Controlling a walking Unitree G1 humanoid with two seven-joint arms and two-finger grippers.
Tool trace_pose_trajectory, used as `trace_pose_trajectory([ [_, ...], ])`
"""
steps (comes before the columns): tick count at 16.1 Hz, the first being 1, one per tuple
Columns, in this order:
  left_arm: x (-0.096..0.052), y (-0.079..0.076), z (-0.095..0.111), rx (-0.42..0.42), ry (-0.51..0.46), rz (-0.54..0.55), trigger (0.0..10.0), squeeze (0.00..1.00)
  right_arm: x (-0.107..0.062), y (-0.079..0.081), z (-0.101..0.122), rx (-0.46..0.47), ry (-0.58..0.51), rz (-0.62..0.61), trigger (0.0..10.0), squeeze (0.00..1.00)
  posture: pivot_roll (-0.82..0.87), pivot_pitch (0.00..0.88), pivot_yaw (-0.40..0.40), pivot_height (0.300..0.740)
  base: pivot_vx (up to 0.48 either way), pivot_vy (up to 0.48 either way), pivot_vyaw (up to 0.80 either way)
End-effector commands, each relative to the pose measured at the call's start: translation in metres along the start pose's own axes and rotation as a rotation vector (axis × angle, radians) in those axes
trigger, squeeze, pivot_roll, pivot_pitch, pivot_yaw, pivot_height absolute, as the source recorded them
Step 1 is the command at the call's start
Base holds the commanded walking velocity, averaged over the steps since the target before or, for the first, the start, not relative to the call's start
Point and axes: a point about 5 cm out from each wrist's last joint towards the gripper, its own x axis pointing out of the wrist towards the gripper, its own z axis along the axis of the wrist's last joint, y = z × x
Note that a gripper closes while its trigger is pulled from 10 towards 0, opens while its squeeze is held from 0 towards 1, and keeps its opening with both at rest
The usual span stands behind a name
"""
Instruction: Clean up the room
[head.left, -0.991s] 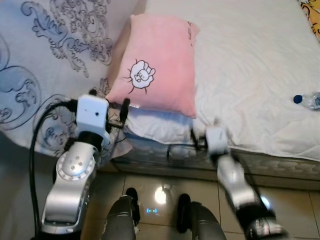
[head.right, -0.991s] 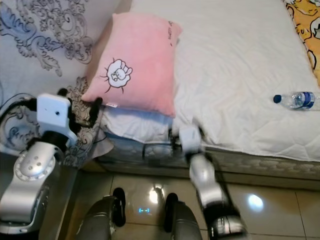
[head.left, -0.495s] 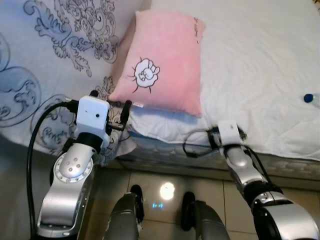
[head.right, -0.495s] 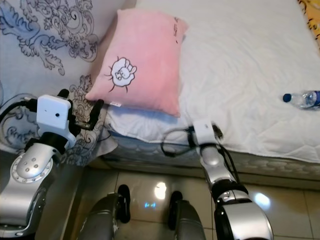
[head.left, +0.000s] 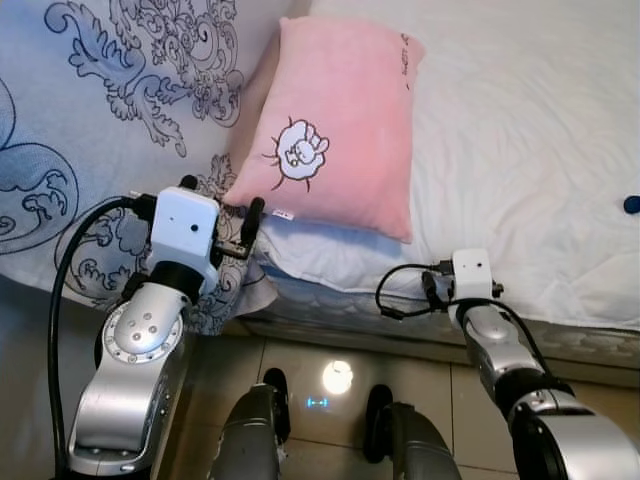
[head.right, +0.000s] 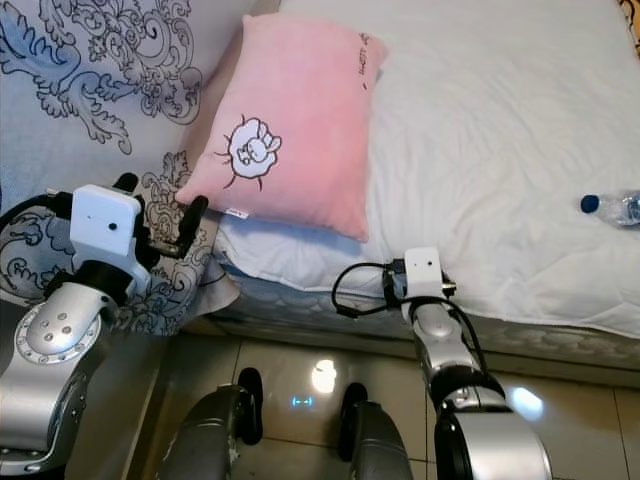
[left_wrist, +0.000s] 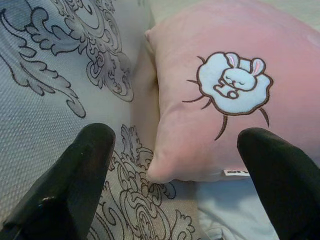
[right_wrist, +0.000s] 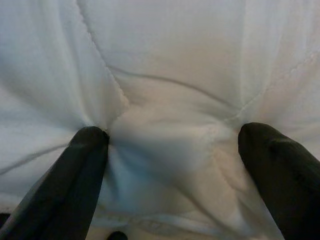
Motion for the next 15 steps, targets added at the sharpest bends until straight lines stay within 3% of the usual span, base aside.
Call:
trace_pose_trajectory([
  [1,-0.001,-0.001,-0.001,-0.003,0.012,-0.004,10.0,0.0,-0.024,0.012,-0.07,0.016,0.255,0.056,10.0,0.0,0.21,0.361,0.022,0.74,0.0,0.0,0.0],
  [4,-0.001,-0.001,-0.002,-0.009,0.008,0.003,10.0,0.0,-0.028,0.024,-0.068,-0.018,0.16,0.088,10.0,0.0,0.19,0.347,0.008,0.74,0.0,0.0,0.0],
  [7,0.001,-0.001,0.0,-0.012,-0.006,0.012,10.0,0.0,-0.018,0.042,-0.02,-0.033,-0.103,0.125,10.0,0.0,0.18,0.32,-0.003,0.74,0.0,0.0,0.0],
  [11,0.003,-0.001,0.005,-0.017,-0.034,0.022,10.0,0.0,-0.004,0.035,0.059,0.029,-0.376,0.039,10.0,0.0,0.19,0.299,-0.008,0.74,0.0,0.0,0.0],
  [12,0.001,-0.002,0.004,-0.026,-0.032,0.018,10.0,0.0,0.0,0.031,0.089,0.047,-0.45,0.011,10.0,0.0,0.2,0.299,-0.009,0.74,0.0,0.0,0.0],
  [15,-0.003,-0.002,0.001,-0.033,-0.02,0.02,10.0,0.0,0.008,0.025,0.118,0.063,-0.463,-0.01,10.0,0.0,0.21,0.309,-0.018,0.74,0.0,0.0,0.0],
])
